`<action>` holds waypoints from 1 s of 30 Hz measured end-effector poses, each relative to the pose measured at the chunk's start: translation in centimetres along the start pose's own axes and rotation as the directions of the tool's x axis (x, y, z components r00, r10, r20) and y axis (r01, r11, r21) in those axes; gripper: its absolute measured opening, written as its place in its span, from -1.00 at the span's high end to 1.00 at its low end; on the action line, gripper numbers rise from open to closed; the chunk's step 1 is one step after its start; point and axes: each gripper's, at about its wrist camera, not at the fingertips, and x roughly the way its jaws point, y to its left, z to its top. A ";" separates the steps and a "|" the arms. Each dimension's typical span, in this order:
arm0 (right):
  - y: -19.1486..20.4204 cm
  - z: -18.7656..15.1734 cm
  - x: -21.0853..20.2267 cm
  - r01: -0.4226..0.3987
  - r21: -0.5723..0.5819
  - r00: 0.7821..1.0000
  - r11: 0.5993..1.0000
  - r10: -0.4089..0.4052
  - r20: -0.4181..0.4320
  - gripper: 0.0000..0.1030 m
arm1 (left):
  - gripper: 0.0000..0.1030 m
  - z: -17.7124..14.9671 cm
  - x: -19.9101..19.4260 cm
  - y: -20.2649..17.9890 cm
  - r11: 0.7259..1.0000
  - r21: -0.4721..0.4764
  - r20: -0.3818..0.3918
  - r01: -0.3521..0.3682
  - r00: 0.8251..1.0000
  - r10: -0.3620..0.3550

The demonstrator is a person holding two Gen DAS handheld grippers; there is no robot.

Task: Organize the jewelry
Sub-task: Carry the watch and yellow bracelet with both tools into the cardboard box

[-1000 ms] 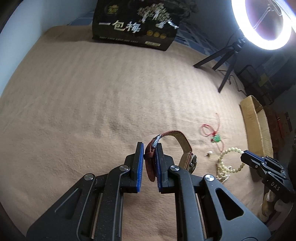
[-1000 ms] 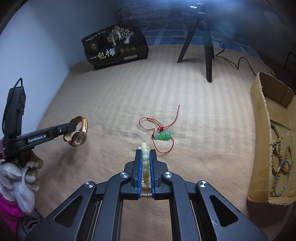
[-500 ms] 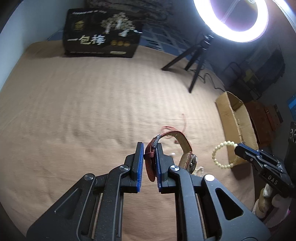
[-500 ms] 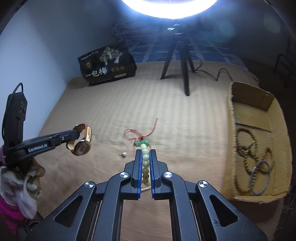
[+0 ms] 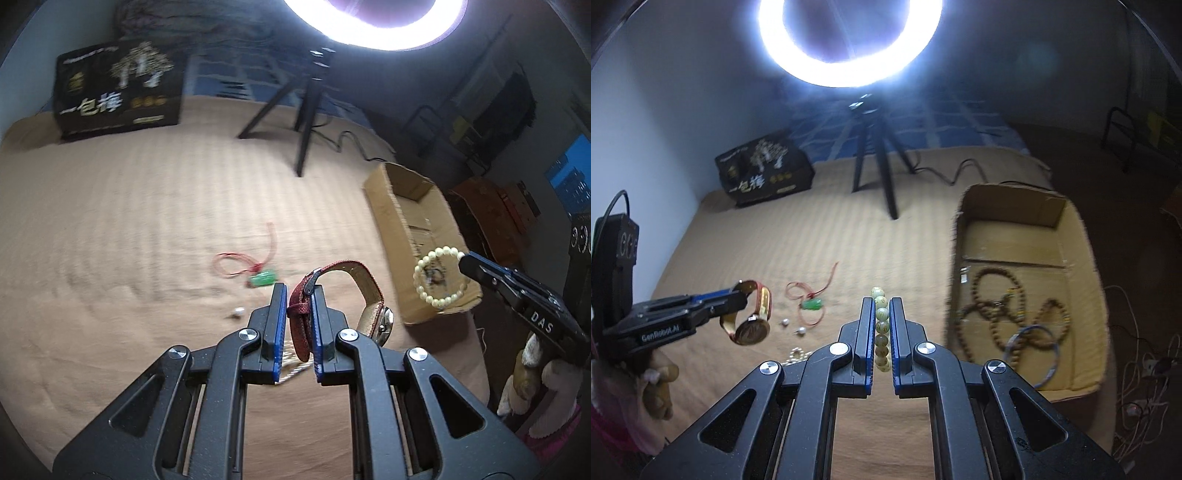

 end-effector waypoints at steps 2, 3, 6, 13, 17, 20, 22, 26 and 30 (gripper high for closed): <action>-0.9 0.1 -0.4 0.015 0.011 1.000 1.000 -0.015 0.011 0.89 | 0.79 0.2 0.3 -1.4 1.000 0.011 0.000 0.017 1.000 -0.017; -1.4 0.2 -0.7 0.025 0.017 1.000 1.000 -0.025 0.017 0.89 | 0.79 0.3 0.6 -2.2 0.999 0.016 -0.001 0.028 1.000 -0.028; -3.0 0.4 -1.4 0.049 0.036 0.998 0.998 -0.050 0.031 0.89 | 0.79 0.6 1.1 -4.1 0.998 0.036 -0.003 0.045 0.999 -0.045; -6.3 0.4 -2.0 0.107 0.082 0.993 0.991 -0.111 0.041 0.89 | 0.79 0.9 3.0 -8.9 0.993 0.092 -0.011 0.077 0.997 -0.077; -7.8 0.3 -2.1 0.128 0.101 0.990 0.987 -0.133 0.037 0.89 | 0.79 0.9 4.4 -10.8 0.990 0.107 -0.025 0.089 0.996 -0.087; -8.7 0.3 -2.0 0.144 0.115 0.988 0.983 -0.149 0.032 0.89 | 0.79 1.0 5.3 -11.8 0.989 0.108 -0.034 0.101 0.995 -0.098; -9.3 0.3 -1.9 0.153 0.124 0.987 0.980 -0.158 0.030 0.89 | 0.79 1.1 5.8 -12.6 0.988 0.113 -0.034 0.106 0.994 -0.103; -10.4 0.4 -1.4 0.170 0.145 0.984 0.975 -0.175 0.019 0.89 | 0.79 1.1 6.7 -13.7 0.987 0.109 -0.040 0.119 0.993 -0.115; -11.1 0.4 -1.0 0.186 0.158 0.982 0.970 -0.189 0.009 0.89 | 0.79 1.0 7.7 -14.6 0.986 0.112 -0.053 0.127 0.991 -0.121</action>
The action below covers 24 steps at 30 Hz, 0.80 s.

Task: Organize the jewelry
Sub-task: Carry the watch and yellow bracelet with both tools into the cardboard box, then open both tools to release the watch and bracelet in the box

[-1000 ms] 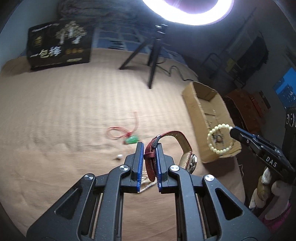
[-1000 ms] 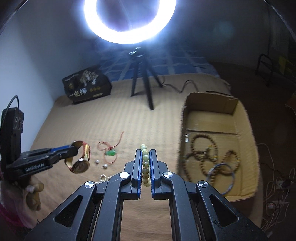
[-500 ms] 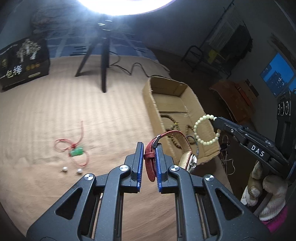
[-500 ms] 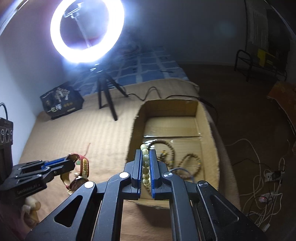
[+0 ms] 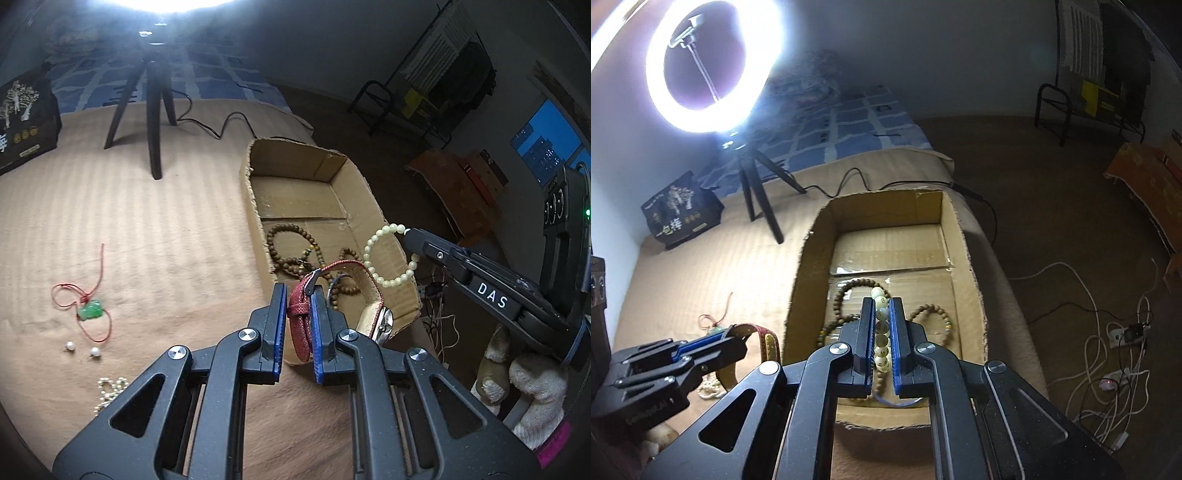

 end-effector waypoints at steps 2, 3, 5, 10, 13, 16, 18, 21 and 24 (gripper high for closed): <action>-0.2 0.0 0.1 0.007 0.005 1.000 1.000 -0.007 -0.001 0.89 | 0.79 -0.1 0.3 -0.2 1.000 0.000 -0.005 0.004 1.000 -0.004; -0.3 0.0 0.2 0.009 0.007 1.000 1.000 -0.009 -0.001 0.89 | 0.79 -0.1 0.4 -0.3 1.000 0.001 -0.006 0.006 1.000 -0.006; -0.4 0.0 0.3 0.008 0.011 1.000 1.000 -0.008 -0.003 0.89 | 0.79 -0.2 0.5 -0.5 1.000 0.001 -0.006 0.011 1.000 -0.011; -0.5 0.0 0.5 0.012 0.014 1.000 1.000 -0.012 -0.007 0.89 | 0.79 -0.2 0.7 -0.6 1.000 -0.003 -0.009 0.020 1.000 -0.020; -0.5 0.0 0.6 0.015 0.011 1.000 1.000 -0.015 -0.008 0.89 | 0.79 -0.2 0.8 -0.7 1.000 -0.004 -0.010 0.021 1.000 -0.021; -0.5 0.0 0.6 0.024 0.011 1.000 1.000 -0.024 -0.006 0.88 | 0.79 -0.3 1.0 -0.8 1.000 -0.002 -0.012 0.023 1.000 -0.023; -0.6 0.0 0.6 0.034 0.008 0.999 0.999 -0.034 -0.006 0.88 | 0.74 -0.4 1.1 -0.9 1.000 0.001 -0.011 0.030 0.999 -0.030; -0.6 0.0 0.7 0.049 0.008 0.999 0.999 -0.049 -0.010 0.71 | 0.47 -0.4 1.3 -1.0 0.999 -0.006 -0.019 0.045 0.999 -0.045; -0.7 0.0 0.4 0.063 0.013 0.998 0.998 -0.064 0.007 -0.04 | 0.19 -0.3 1.2 -1.0 0.999 -0.011 -0.009 0.030 0.999 -0.031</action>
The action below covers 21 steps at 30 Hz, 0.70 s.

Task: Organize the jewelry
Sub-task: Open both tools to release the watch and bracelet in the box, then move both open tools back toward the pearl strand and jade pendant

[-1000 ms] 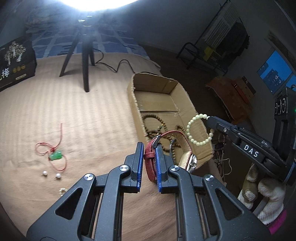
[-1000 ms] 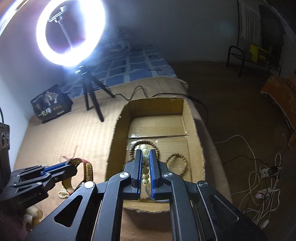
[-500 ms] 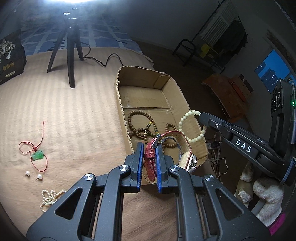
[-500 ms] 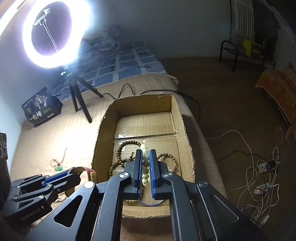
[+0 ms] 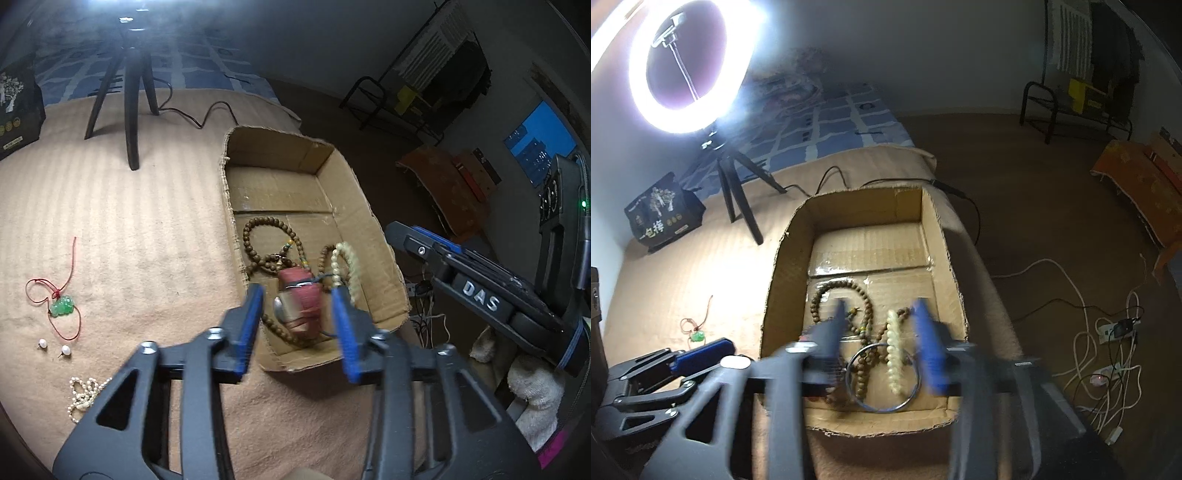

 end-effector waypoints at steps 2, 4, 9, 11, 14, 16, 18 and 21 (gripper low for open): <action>0.0 0.1 -0.3 0.009 -0.003 1.000 1.000 -0.009 0.013 -0.06 | 0.19 0.1 -0.1 0.1 1.000 0.004 0.003 -0.006 1.000 0.006; 0.0 0.1 -0.3 0.008 -0.005 1.000 1.000 -0.008 0.014 -0.06 | 0.19 0.1 -0.3 0.3 1.000 0.003 0.005 -0.013 1.000 0.013; 0.1 0.1 -0.4 0.009 -0.007 1.000 1.000 -0.008 0.013 -0.06 | 0.19 0.1 -0.5 0.5 1.000 0.009 0.006 -0.028 1.000 0.028; 0.2 0.1 -0.5 0.009 -0.008 1.000 1.000 -0.009 0.015 -0.06 | 0.19 0.1 -0.8 0.6 0.999 0.017 0.010 -0.037 0.999 0.036; 0.5 0.0 -0.8 0.007 -0.012 1.000 1.000 -0.007 0.022 -0.07 | 0.19 0.1 -1.4 0.6 0.998 0.028 0.023 -0.051 0.998 0.050; 0.8 -0.1 -1.1 0.005 -0.017 1.000 1.000 -0.005 0.025 -0.10 | 0.19 0.0 -1.8 0.7 0.998 0.032 0.031 -0.060 0.998 0.059; 1.1 -0.2 -1.4 0.005 -0.026 0.999 1.000 -0.004 0.034 -0.21 | 0.19 0.0 -2.3 1.0 0.997 0.038 0.037 -0.068 0.997 0.067; 1.7 -0.3 -2.0 -0.002 -0.042 0.999 0.999 0.004 0.053 -0.27 | 0.19 -0.1 -3.4 1.6 0.995 0.048 0.056 -0.092 0.994 0.090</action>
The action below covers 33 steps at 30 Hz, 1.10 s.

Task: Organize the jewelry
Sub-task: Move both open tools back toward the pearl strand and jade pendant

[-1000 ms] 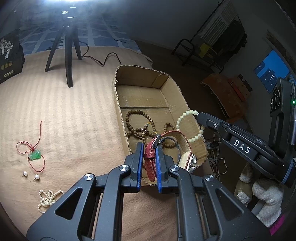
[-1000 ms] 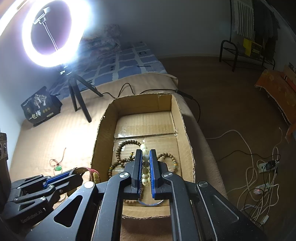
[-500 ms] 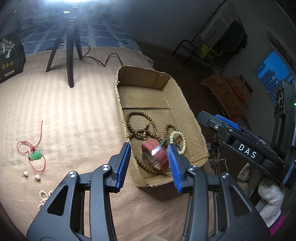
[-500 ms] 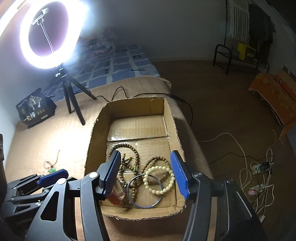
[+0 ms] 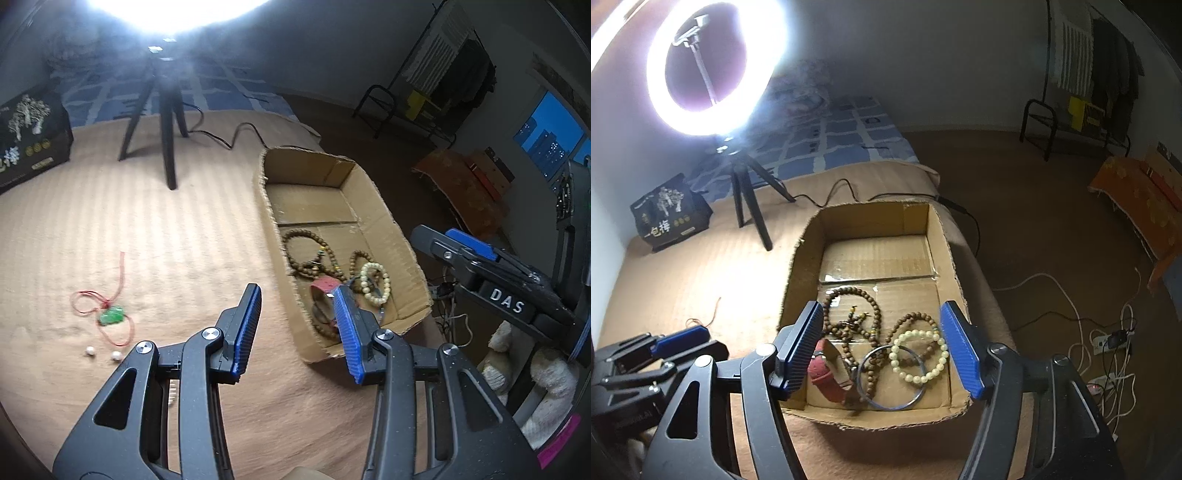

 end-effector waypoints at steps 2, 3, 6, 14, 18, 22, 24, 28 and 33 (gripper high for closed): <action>0.4 0.0 -0.3 -0.008 -0.006 1.000 1.000 0.008 0.008 -0.29 | 0.19 -0.1 -0.9 0.7 1.000 0.010 0.028 -0.024 0.999 0.024; 0.6 -0.1 -0.5 -0.010 -0.009 1.000 1.000 0.010 0.011 -0.33 | 0.19 -0.1 -1.3 1.1 0.999 0.017 0.041 -0.033 0.999 0.032; 1.5 -0.2 -1.1 -0.024 -0.016 0.999 1.000 0.025 0.036 -0.53 | 0.19 -0.2 -2.6 2.4 0.996 0.040 0.069 -0.076 0.995 0.073; 4.1 -0.6 -2.1 -0.040 -0.055 0.994 0.998 0.046 0.101 -0.59 | 0.19 -0.5 -6.1 7.8 0.986 0.012 0.096 -0.166 0.982 0.164; 5.8 -0.9 -1.8 -0.055 -0.082 0.994 0.995 0.062 0.085 -0.60 | 0.19 -1.1 -7.5 10.9 0.981 -0.013 0.088 -0.194 0.977 0.194; 8.0 -1.6 -1.2 -0.128 -0.127 0.991 0.984 0.132 0.024 -0.60 | 0.19 -2.1 -7.3 13.7 0.978 -0.041 0.049 -0.203 0.978 0.205; 9.1 -2.0 -1.1 -0.152 -0.154 0.988 0.976 0.153 -0.008 -0.60 | 0.20 -2.6 -6.8 15.1 0.978 -0.055 0.018 -0.203 0.979 0.205; 11.4 -3.3 -0.9 -0.201 -0.200 0.979 0.959 0.193 -0.060 -0.60 | 0.20 -3.2 -6.1 16.7 0.980 -0.063 -0.015 -0.189 0.982 0.189; 13.1 -5.0 -0.3 -0.273 -0.202 0.961 0.941 0.255 -0.110 -0.59 | 0.42 -4.2 -4.6 17.7 0.985 -0.062 -0.075 -0.164 0.984 0.159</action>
